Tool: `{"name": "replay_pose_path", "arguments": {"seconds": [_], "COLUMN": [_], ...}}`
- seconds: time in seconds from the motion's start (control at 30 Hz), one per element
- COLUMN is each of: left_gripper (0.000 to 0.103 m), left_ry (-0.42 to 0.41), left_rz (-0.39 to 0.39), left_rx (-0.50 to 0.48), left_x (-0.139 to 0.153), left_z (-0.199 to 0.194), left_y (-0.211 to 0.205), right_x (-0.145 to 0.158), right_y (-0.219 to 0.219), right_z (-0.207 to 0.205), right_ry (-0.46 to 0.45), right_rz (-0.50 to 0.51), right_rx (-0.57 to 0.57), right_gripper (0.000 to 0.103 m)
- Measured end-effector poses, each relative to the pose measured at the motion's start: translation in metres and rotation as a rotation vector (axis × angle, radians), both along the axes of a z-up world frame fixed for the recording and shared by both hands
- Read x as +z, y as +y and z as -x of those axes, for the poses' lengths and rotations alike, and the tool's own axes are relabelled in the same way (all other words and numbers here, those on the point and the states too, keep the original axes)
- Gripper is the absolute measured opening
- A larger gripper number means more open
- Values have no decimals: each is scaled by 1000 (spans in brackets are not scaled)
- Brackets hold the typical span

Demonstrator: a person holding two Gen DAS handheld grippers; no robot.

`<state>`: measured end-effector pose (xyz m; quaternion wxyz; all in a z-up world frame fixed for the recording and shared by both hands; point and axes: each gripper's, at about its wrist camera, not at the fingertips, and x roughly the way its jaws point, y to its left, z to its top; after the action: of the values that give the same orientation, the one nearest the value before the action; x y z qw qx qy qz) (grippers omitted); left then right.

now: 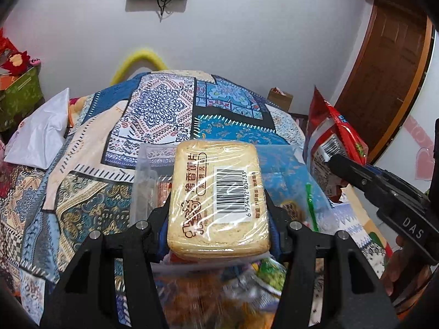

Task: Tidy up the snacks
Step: 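Carry the cracker pack and red chip bag into the clear box and open both tools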

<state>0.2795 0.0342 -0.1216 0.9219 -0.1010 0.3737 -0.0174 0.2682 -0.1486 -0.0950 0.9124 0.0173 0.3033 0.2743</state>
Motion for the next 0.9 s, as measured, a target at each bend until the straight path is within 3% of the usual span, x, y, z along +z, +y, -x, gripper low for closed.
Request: {"name": "replay_pose_path", "arguments": {"seconds": [0.53,0.67,0.9], "left_gripper": [55,55,56], "left_ry": [131,140,140], "left_rz": [-20,-16,13], "left_rx": [-2,2,5], "left_x": [-49,-50,-38], "left_z": [-61,-64,-56], "left_y": [-6,-4,0], "right_x": [-46,-60,-57], "right_y": [25,25,27], "right_z": [-40,-46,-43], "right_ry": [115,164,180], "right_rz": [111,127,168], "right_rx": [33,34,37], "right_gripper": [25,26,38]}}
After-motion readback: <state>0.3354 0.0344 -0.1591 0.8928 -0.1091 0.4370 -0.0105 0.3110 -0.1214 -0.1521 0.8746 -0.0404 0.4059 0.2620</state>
